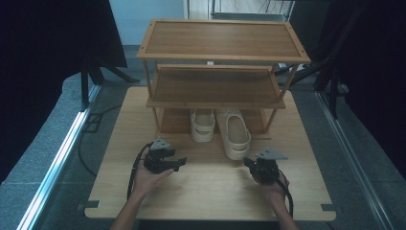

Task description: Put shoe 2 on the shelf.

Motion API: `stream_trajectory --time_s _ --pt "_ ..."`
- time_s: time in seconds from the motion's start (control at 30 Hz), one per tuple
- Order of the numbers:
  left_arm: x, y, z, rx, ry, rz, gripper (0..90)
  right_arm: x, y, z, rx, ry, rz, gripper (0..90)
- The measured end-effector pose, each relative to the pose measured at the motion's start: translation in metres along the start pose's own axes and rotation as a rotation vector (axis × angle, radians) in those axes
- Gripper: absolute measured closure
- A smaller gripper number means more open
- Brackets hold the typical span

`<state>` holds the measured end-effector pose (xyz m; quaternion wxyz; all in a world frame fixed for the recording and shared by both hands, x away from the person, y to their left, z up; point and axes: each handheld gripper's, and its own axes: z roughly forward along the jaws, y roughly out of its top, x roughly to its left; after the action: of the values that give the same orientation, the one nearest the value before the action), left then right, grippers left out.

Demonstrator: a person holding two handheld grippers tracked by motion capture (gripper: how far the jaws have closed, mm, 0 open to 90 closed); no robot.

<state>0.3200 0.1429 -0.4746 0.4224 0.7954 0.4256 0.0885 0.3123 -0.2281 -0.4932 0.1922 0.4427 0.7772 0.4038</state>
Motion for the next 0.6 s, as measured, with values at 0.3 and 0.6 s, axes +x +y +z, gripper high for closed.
stream_trajectory --time_s 0.3,0.6 --pt "-0.001 0.000 0.002 0.005 0.000 0.000 37.2 -0.001 0.005 0.009 0.007 -0.021 -0.021 89.6" --pt "0.000 0.000 0.002 0.007 0.001 0.001 37.2 0.001 0.017 0.031 -0.006 -0.031 -0.030 89.2"
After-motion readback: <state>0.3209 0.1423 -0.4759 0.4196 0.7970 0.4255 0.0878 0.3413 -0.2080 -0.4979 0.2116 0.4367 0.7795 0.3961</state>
